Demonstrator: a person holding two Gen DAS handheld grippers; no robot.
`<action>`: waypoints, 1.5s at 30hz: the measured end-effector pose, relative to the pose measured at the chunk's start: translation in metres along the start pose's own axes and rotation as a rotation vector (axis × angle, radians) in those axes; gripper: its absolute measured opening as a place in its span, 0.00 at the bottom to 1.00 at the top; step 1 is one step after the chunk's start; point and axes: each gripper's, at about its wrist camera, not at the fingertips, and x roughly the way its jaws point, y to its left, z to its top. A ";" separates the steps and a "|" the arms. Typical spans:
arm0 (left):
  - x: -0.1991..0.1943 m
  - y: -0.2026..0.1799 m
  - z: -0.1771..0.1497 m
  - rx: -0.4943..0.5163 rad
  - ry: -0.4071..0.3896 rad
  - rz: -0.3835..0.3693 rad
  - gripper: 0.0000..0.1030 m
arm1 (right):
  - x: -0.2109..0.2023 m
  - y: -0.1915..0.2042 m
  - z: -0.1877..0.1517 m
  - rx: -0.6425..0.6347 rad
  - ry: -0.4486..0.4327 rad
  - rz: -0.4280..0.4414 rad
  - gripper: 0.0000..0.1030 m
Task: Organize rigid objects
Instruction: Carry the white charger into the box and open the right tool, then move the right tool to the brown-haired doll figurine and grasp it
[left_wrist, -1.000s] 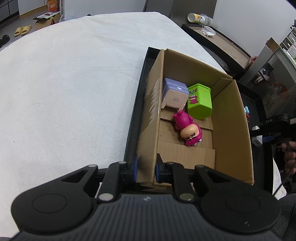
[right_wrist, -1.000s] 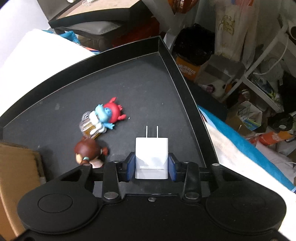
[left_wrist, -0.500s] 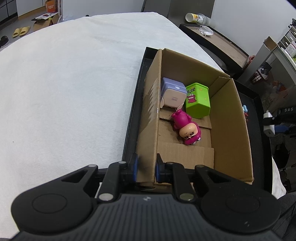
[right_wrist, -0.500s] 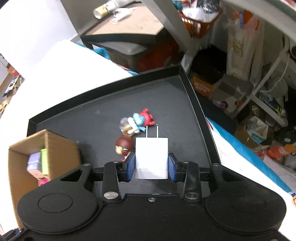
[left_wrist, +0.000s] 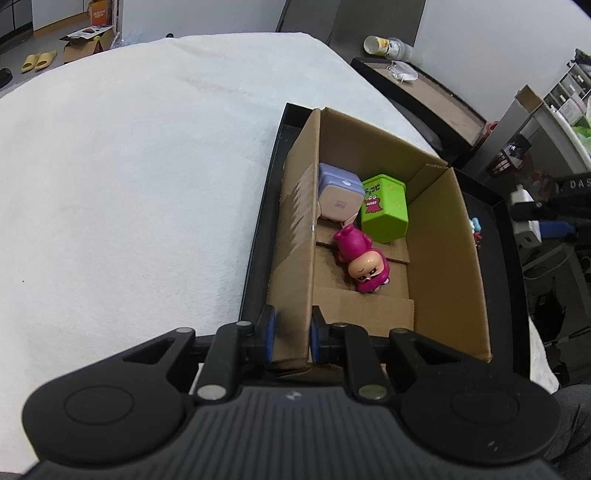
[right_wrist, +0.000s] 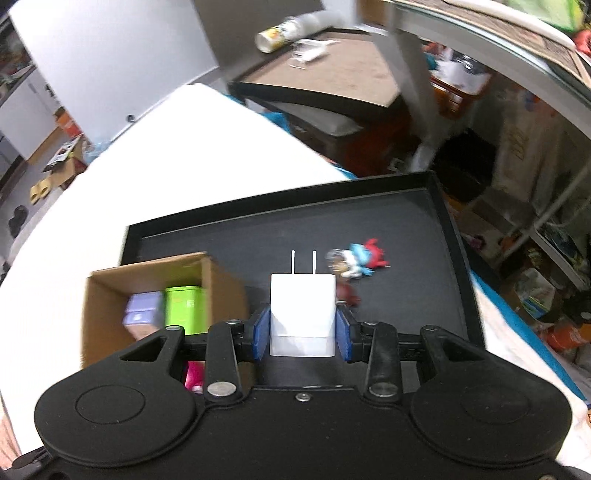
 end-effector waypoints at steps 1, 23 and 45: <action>-0.001 0.001 0.000 -0.005 -0.001 -0.005 0.17 | -0.001 0.006 0.000 -0.007 0.000 0.010 0.35; 0.002 0.010 0.000 -0.029 0.004 -0.038 0.17 | 0.013 0.081 -0.009 -0.129 0.049 0.057 0.36; 0.002 0.007 0.000 -0.023 -0.002 -0.032 0.17 | 0.007 -0.006 -0.011 0.020 0.020 -0.037 0.50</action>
